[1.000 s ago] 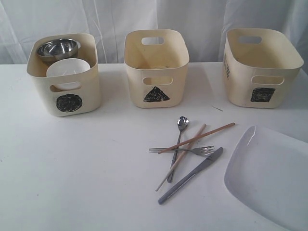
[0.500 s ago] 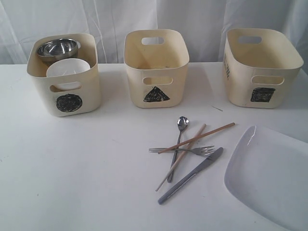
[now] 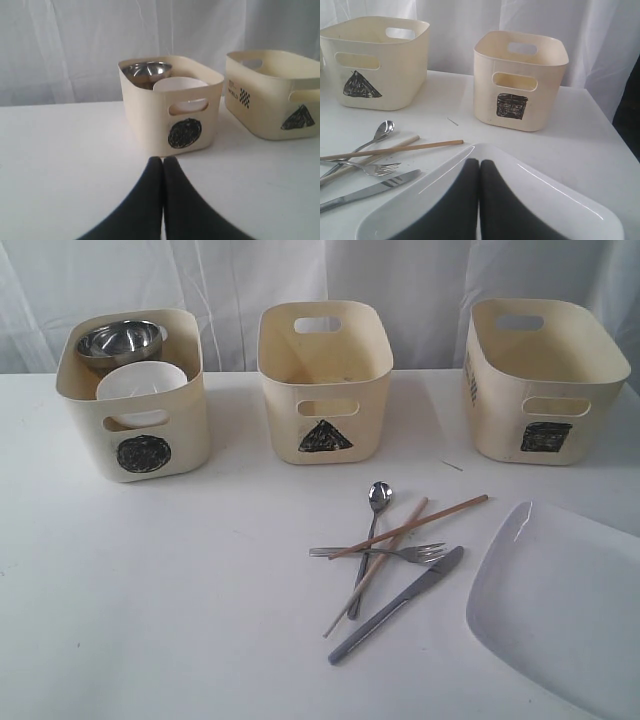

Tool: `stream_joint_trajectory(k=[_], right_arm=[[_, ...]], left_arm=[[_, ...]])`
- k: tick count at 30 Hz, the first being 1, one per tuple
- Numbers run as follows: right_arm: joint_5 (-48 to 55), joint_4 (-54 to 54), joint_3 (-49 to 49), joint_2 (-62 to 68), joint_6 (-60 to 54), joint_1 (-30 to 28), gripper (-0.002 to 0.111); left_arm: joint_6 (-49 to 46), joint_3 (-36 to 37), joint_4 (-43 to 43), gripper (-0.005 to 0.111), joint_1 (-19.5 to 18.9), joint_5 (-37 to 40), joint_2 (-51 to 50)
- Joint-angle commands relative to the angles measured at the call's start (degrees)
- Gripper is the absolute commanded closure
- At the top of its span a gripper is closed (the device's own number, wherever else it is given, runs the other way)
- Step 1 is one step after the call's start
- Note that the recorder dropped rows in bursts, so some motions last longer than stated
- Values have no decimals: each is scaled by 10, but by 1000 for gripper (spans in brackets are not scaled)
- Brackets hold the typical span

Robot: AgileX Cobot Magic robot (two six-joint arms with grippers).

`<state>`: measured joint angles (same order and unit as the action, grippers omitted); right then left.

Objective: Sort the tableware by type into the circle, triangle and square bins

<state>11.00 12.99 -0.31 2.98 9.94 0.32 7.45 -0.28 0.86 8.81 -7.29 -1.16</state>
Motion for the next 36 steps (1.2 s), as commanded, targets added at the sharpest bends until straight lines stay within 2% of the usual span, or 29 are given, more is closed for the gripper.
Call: stream_joint_trajectory(k=[1,3,18,27,36], right_arm=[[-3,2,3,-3,3,-3,108],[-3,2,3,-3,4,-3,108],[-3,2,3,-3,4,-3,108],[-3,2,3,-3,4,-3,108],[-3,2,3,-3,4,-3,108]], left_arm=[[3,3,1,107,-1,70,12],[3,3,1,107,-1,93,12],[3,3,1,107,-1,115,12],[-90,3,1,107,-1,133,12],[-94,3,1,107,-1,151,12]])
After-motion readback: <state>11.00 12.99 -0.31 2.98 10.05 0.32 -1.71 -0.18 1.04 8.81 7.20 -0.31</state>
